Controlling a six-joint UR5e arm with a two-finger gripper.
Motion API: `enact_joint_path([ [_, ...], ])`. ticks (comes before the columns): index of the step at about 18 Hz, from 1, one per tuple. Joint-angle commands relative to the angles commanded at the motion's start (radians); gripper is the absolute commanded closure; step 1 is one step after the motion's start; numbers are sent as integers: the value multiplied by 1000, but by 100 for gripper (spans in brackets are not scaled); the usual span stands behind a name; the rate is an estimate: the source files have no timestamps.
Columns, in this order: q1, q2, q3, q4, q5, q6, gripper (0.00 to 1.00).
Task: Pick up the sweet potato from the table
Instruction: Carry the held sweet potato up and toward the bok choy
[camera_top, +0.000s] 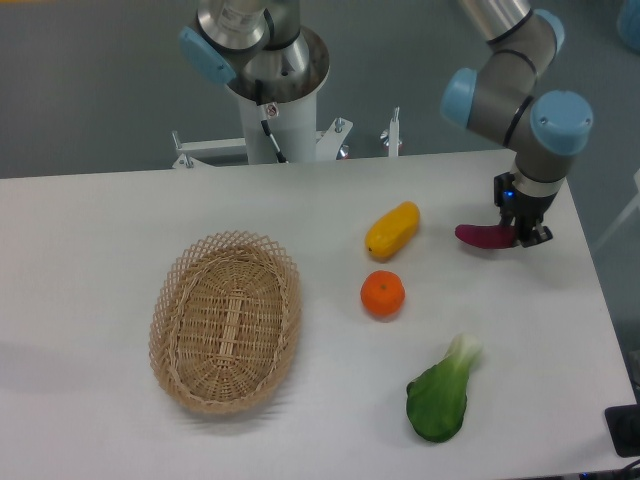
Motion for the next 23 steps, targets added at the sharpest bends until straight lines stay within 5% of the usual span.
enact_joint_path([
  [7, -87, -77, 215, -23, -86, -272, 90],
  [14, -184, -69, 214, -26, -83, -395, 90],
  [23, -195, -80, 205, -26, -147, -393, 90],
])
